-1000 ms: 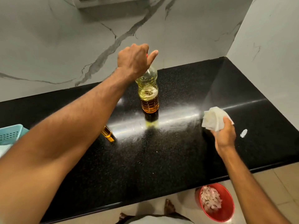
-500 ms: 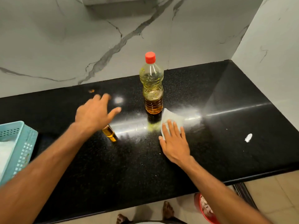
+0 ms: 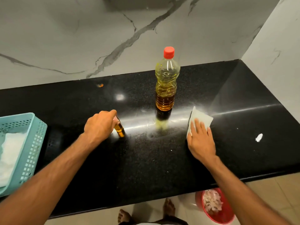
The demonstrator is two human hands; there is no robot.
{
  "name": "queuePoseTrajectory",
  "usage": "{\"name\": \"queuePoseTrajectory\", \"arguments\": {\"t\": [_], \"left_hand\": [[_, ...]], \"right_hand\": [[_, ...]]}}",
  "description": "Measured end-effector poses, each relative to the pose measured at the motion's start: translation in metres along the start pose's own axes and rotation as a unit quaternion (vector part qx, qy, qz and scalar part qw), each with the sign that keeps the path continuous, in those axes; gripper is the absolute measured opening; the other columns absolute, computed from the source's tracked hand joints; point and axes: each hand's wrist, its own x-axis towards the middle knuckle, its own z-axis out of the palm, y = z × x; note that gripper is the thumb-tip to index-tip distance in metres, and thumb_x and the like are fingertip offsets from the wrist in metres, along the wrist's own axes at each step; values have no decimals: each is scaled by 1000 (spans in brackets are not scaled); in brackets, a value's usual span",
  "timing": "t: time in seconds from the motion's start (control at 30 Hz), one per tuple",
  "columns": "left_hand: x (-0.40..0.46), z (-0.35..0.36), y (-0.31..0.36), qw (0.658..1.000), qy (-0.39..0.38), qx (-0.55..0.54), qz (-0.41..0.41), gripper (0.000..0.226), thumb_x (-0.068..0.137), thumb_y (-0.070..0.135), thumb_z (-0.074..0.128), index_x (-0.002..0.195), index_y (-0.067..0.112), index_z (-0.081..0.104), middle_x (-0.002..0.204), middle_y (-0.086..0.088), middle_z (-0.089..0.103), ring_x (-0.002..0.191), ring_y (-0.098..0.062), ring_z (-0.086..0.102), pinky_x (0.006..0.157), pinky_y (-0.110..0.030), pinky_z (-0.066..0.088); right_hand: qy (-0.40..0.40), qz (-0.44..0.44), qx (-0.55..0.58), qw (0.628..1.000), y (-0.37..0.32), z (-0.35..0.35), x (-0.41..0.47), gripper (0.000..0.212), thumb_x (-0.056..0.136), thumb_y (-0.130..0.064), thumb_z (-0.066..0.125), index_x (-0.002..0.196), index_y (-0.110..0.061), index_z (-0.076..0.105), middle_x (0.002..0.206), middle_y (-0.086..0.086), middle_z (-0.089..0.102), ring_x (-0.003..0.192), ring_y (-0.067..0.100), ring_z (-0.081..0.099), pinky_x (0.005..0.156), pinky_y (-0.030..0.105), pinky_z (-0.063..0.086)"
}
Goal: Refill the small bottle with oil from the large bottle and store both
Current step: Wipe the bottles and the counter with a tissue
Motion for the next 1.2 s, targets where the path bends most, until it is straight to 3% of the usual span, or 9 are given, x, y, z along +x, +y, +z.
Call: {"name": "queuePoseTrajectory", "arguments": {"t": [0.1, 0.27, 0.53, 0.6, 0.73, 0.83, 0.9, 1.03, 1.2], "left_hand": [[6, -7, -4, 1000, 4, -16, -7, 17, 96, 31, 50, 102, 16, 56, 96, -10, 63, 76, -30, 55, 62, -36, 39], [18, -30, -11, 998, 15, -60, -20, 20, 95, 34, 54, 100, 15, 58, 93, -10, 64, 76, -27, 56, 63, -37, 43], [31, -64, -12, 995, 82, -59, 11, 24, 93, 40, 57, 103, 18, 57, 91, -8, 60, 79, -29, 56, 64, -38, 41], [35, -72, -12, 994, 96, -45, 16, 27, 92, 40, 58, 106, 17, 57, 94, -9, 59, 81, -29, 55, 65, -39, 40], [46, -80, -17, 995, 97, -30, 24, 30, 93, 40, 58, 107, 14, 56, 94, -10, 60, 83, -30, 57, 68, -41, 45], [50, -73, -23, 997, 76, -30, 14, 28, 94, 40, 57, 107, 15, 57, 95, -10, 62, 84, -30, 59, 70, -41, 47], [49, -61, -29, 998, 60, -25, 3, 28, 94, 40, 56, 106, 15, 57, 99, -11, 63, 87, -31, 61, 71, -41, 47], [46, -35, -33, 999, 24, -36, -13, 24, 95, 38, 55, 102, 15, 58, 101, -9, 63, 91, -33, 61, 71, -40, 45], [38, -6, -24, 999, -7, -46, 5, 20, 94, 37, 56, 98, 17, 55, 96, -9, 64, 83, -30, 61, 73, -42, 51]], "right_hand": [[-3, -30, 33, 999, -42, -1, 15, 58, 99, -33, 26, 152, -8, 20, 159, 18, 15, 146, 35, 18, 117, 49, 17], [-13, -202, 85, 975, -143, 21, -68, 60, 90, -36, 37, 143, -9, 44, 151, 15, 38, 139, 33, 37, 110, 49, 36], [-11, -129, 89, 988, -193, 6, 41, 58, 99, -36, 27, 152, -12, 22, 160, 14, 14, 148, 33, 12, 117, 49, 13], [-29, -170, 79, 982, -237, 8, 49, 59, 99, -37, 27, 152, -12, 21, 160, 16, 12, 148, 34, 10, 117, 49, 11], [-50, -311, 74, 946, -310, 32, -25, 64, 88, -42, 23, 144, -15, 42, 154, 14, 33, 143, 34, 29, 114, 48, 24], [-43, -339, 93, 935, -277, 33, -69, 56, 87, -43, 39, 137, -21, 51, 149, 6, 44, 137, 26, 41, 109, 43, 36], [-2, -280, 78, 957, -232, 28, -61, 57, 84, -42, 41, 135, -21, 55, 146, 6, 48, 132, 27, 47, 104, 46, 43], [-5, -155, 57, 986, -153, 15, -40, 60, 95, -38, 25, 149, -14, 31, 158, 9, 25, 145, 31, 23, 117, 47, 24], [-3, -257, 44, 965, -135, 32, -105, 57, 96, -40, 36, 149, -20, 30, 157, 4, 28, 144, 25, 26, 113, 40, 21]]}}
